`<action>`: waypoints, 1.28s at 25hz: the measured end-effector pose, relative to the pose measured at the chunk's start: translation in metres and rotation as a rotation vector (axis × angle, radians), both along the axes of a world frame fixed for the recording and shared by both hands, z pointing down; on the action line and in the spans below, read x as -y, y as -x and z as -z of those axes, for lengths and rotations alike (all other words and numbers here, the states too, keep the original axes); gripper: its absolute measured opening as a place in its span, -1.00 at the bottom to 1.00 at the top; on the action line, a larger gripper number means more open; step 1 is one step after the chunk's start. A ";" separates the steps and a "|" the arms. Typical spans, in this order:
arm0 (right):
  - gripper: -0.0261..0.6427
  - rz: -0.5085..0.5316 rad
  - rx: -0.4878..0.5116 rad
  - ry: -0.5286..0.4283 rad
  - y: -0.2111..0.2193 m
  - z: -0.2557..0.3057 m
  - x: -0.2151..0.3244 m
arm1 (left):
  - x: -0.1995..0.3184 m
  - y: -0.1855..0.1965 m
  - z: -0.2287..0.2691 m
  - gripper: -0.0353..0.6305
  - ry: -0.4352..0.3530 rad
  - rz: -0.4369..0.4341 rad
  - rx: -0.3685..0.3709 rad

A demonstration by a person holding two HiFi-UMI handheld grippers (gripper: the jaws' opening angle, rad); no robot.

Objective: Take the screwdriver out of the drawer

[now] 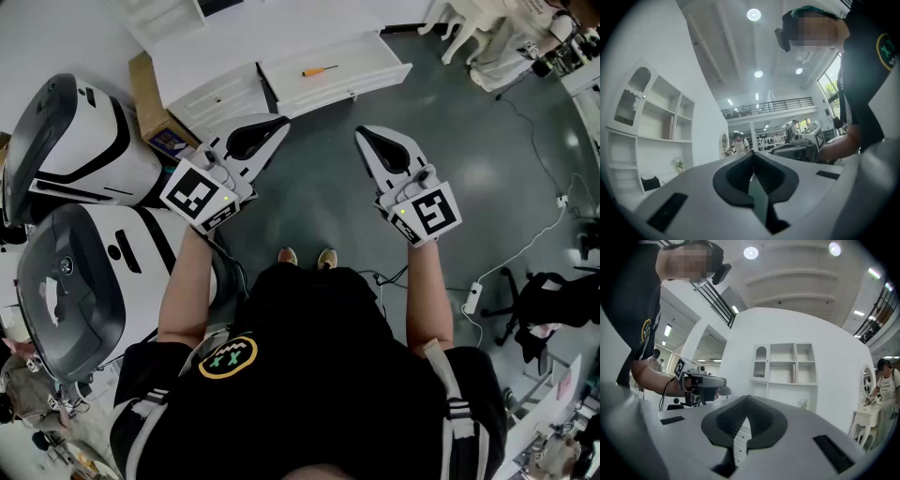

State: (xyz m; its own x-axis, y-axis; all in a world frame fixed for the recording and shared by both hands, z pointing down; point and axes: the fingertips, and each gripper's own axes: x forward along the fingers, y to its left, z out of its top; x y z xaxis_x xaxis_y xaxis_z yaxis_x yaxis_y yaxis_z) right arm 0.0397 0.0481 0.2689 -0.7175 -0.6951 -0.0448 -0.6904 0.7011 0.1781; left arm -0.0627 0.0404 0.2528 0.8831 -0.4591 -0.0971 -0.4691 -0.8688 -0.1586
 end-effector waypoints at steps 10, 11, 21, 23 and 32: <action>-0.85 -0.004 -0.004 -0.002 0.001 0.000 -0.002 | -0.003 0.002 0.000 -0.83 0.000 0.001 0.001; -0.86 -0.005 -0.003 -0.002 0.001 0.000 -0.002 | -0.003 0.002 0.000 -0.83 0.000 0.001 0.001; -0.85 0.007 0.015 0.009 0.002 0.000 -0.003 | -0.003 0.002 0.000 -0.83 0.001 0.000 0.001; -0.85 0.006 0.016 0.008 0.002 -0.001 -0.003 | -0.002 0.001 -0.001 -0.83 0.002 -0.001 0.001; -0.76 -0.006 0.032 0.014 -0.001 -0.001 0.003 | 0.002 0.001 -0.003 -0.83 0.005 -0.004 0.004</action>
State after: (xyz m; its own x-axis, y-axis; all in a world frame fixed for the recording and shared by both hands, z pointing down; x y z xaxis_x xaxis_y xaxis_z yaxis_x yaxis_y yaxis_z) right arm 0.0407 0.0453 0.2703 -0.7119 -0.6999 -0.0583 -0.6996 0.6995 0.1460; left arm -0.0640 0.0382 0.2554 0.8853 -0.4561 -0.0911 -0.4650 -0.8715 -0.1559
